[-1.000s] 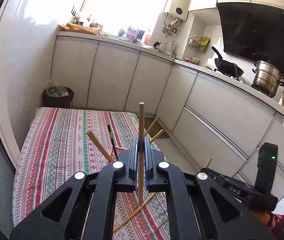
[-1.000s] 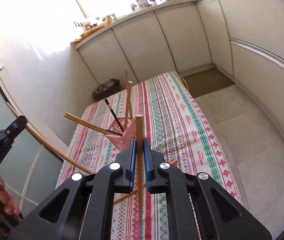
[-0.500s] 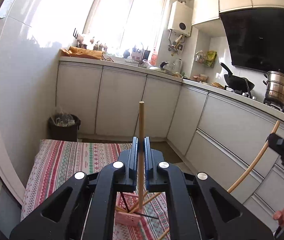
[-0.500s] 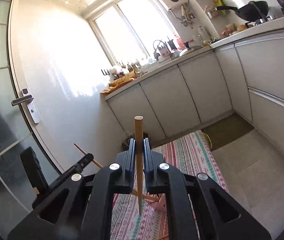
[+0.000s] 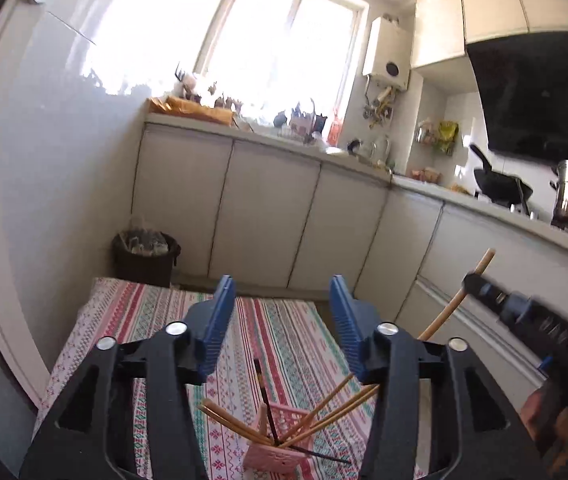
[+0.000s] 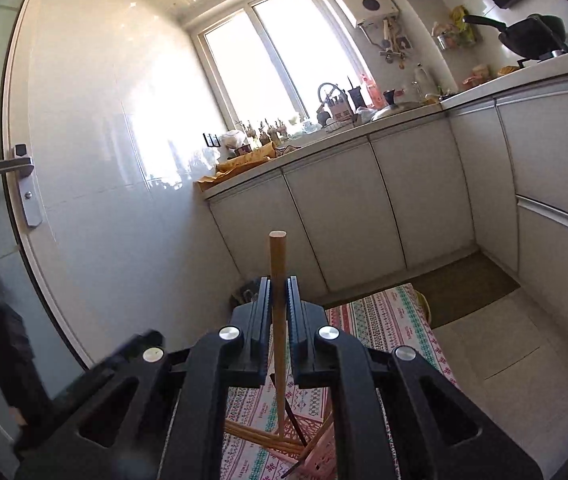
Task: Organize utensils
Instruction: 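Lower both chopsticks into the pink holder and open both grippers, then grasp the last chopstick on the cloth with the left gripper and lift it, then lower the chopstick into the pink holder and open the left gripper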
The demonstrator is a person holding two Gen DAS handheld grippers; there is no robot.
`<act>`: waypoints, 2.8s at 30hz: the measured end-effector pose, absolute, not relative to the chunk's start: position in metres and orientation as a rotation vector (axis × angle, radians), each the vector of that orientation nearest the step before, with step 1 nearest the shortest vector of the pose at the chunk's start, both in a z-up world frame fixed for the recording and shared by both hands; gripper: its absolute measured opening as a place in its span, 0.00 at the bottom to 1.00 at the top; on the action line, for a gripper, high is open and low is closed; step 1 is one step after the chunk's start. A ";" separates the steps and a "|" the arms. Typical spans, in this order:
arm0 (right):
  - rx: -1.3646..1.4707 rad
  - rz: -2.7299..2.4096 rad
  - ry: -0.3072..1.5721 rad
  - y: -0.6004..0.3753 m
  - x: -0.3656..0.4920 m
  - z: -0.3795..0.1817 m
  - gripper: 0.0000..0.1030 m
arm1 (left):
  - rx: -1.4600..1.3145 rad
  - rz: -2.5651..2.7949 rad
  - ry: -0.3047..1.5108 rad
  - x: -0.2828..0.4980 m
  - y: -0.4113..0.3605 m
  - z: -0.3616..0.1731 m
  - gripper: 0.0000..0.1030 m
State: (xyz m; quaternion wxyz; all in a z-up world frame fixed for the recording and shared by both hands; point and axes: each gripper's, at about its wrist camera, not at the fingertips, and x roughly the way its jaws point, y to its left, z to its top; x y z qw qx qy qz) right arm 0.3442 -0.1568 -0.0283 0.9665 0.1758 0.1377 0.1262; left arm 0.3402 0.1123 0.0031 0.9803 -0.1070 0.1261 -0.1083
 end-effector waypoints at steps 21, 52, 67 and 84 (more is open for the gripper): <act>0.140 0.220 0.293 -0.132 0.294 -0.059 0.75 | -0.301 -0.120 0.181 0.293 0.174 0.033 0.64; 0.816 0.002 0.912 -0.312 0.248 -0.200 0.93 | 0.534 -0.597 1.321 0.379 -0.097 -0.255 0.51; 1.027 0.065 0.951 -0.323 0.249 -0.218 0.93 | 0.484 -0.560 1.341 0.381 -0.064 -0.276 0.06; 0.954 0.025 0.978 -0.295 0.249 -0.232 0.93 | -0.043 -0.349 0.378 0.271 0.054 -0.020 0.06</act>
